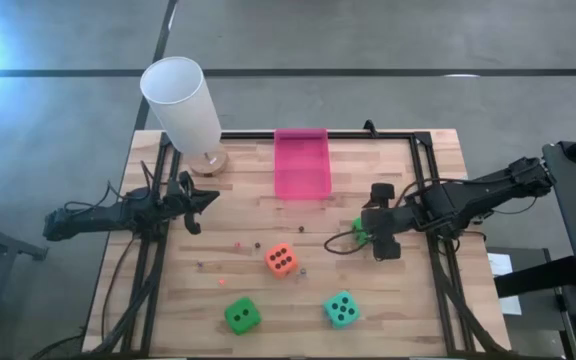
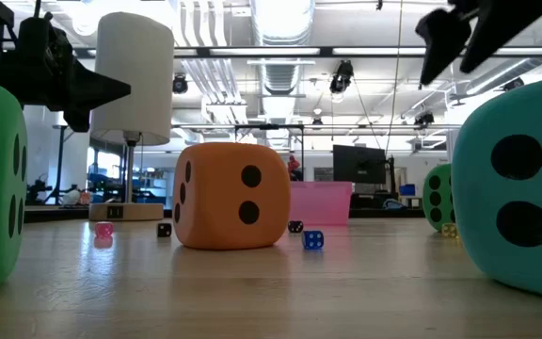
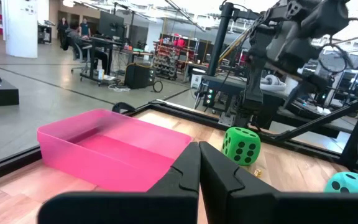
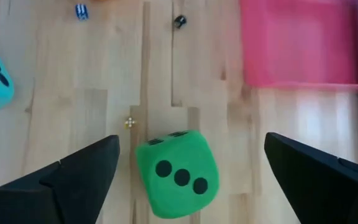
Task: Pick & Place Dice
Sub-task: Put the right big green dice into the red container
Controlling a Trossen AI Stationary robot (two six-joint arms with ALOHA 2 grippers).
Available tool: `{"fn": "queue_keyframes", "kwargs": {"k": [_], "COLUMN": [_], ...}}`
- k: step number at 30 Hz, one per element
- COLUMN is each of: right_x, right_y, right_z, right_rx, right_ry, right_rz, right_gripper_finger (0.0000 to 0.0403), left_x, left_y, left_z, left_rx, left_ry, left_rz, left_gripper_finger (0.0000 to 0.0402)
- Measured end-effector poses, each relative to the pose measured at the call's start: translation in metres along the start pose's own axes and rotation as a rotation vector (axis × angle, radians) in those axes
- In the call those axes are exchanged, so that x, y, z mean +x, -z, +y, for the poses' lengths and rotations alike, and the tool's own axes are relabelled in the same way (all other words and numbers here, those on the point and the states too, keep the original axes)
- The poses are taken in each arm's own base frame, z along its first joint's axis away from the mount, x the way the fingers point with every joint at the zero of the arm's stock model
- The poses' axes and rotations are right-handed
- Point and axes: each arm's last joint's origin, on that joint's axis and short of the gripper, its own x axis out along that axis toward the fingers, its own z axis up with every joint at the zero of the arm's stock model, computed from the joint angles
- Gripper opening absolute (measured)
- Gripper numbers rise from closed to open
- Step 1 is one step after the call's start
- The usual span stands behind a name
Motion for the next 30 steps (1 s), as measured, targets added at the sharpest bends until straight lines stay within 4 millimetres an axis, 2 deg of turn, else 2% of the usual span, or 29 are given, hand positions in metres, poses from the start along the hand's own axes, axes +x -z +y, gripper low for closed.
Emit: {"fn": "queue_keyframes", "kwargs": {"k": [11,14,21,30], "right_x": [0.035,0.042,0.057,0.071], "right_y": [0.017,0.021,0.032,0.043], "right_z": [-0.01,-0.014,-0.021,-0.019], "right_rx": [-0.035,-0.003,-0.003,-0.02], "right_ry": [-0.039,-0.098,-0.124,-0.141], "right_rz": [0.079,0.104,0.143,0.158], "right_gripper_finger": [0.04,0.04,0.04,0.04], "left_x": [0.0,0.0,0.0,0.0], "left_y": [0.0,0.0,0.0,0.0], "left_z": [0.0,0.0,0.0,0.0], "left_rx": [0.0,0.0,0.0,0.0], "left_ry": [0.0,0.0,0.0,0.0], "left_rz": [0.001,0.0,0.0,0.0], "left_gripper_finger": [0.0006,0.0006,0.0006,0.0006]}}
